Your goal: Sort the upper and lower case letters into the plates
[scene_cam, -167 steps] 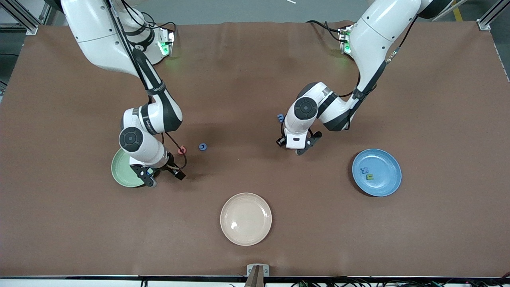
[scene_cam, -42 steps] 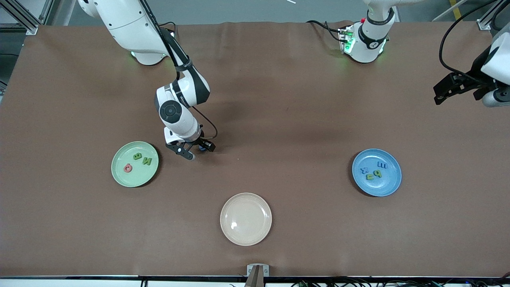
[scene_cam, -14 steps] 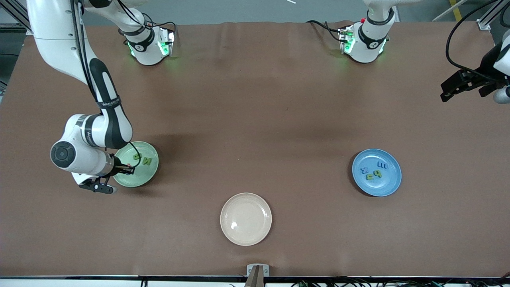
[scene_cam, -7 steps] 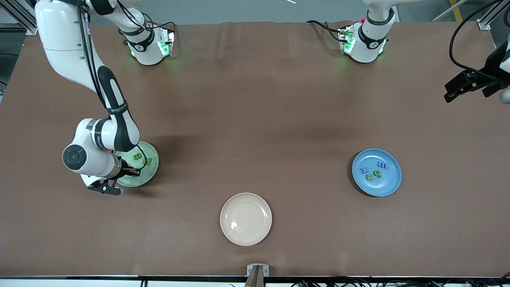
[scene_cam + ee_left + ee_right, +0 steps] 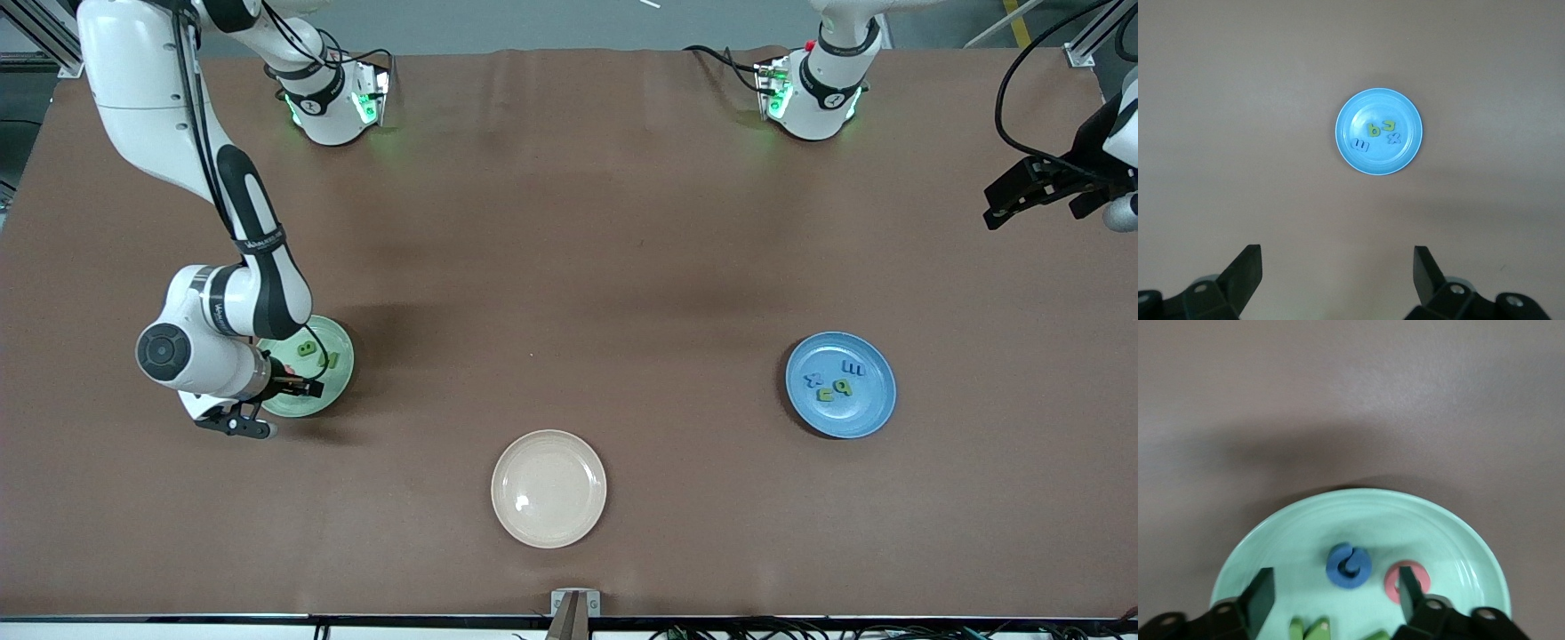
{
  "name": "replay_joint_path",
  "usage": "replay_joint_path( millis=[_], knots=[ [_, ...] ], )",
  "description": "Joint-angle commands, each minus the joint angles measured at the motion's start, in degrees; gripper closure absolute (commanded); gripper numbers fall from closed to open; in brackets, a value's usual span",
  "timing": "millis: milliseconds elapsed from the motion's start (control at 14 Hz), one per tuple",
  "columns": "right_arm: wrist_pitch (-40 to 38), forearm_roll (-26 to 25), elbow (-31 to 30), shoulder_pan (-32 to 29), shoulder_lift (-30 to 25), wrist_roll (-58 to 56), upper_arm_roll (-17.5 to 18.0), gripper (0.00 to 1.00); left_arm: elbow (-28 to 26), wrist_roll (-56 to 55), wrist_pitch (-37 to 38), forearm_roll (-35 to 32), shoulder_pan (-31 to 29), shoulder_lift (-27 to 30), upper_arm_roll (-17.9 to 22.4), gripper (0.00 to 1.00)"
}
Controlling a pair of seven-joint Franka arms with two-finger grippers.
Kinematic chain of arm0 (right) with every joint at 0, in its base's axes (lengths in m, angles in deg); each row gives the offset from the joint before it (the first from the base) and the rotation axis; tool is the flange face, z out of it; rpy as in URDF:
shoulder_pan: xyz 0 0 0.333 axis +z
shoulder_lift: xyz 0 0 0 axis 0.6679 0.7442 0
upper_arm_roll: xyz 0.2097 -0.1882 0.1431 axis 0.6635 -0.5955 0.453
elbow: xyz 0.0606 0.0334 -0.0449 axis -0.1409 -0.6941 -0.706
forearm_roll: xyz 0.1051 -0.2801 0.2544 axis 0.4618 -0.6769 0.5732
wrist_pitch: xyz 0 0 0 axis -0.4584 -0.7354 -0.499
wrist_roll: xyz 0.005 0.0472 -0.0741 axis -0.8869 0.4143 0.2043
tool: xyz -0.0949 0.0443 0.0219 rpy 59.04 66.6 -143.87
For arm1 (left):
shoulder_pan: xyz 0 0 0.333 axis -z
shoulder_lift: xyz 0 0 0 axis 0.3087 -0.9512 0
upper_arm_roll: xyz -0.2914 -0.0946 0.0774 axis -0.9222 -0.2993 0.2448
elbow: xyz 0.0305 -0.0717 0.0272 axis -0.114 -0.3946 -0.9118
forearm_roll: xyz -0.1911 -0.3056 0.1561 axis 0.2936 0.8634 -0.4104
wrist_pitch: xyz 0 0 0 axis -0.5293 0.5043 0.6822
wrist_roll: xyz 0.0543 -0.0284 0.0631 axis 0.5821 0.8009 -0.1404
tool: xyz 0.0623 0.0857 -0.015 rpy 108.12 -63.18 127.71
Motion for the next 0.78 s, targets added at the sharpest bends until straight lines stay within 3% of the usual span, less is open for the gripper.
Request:
replay_joint_path(
  millis=[0, 214, 356, 499, 712],
  knots=[
    [-11.1, -0.4, 1.9, -0.7, -7.6, -4.7, -1.0, 0.00, -0.6, 1.3, -1.2, 1.0, 0.0, 0.5, -0.4, 0.00],
    [-30.0, -6.5, 13.5, -1.1, -9.8, -6.3, -2.8, 0.00, -0.7, 1.3, -1.9, 0.9, 0.0, -0.2, -0.9, 0.00],
    [-39.1, -7.0, 20.9, -2.9, -9.8, -8.4, -2.9, 0.00, -0.6, 1.3, -2.6, 0.9, -0.2, -1.4, -0.9, 0.00],
    [-43.4, -6.5, 24.7, -3.5, -9.8, -8.9, -3.0, 0.00, -0.7, 1.3, -3.3, 0.8, -0.2, -2.1, -0.9, 0.00],
    [-43.6, -7.1, 31.7, -4.1, -9.3, -8.7, -2.9, 0.00, -0.6, 1.2, -2.8, 0.8, -0.3, -1.3, -0.8, 0.00]
  ],
)
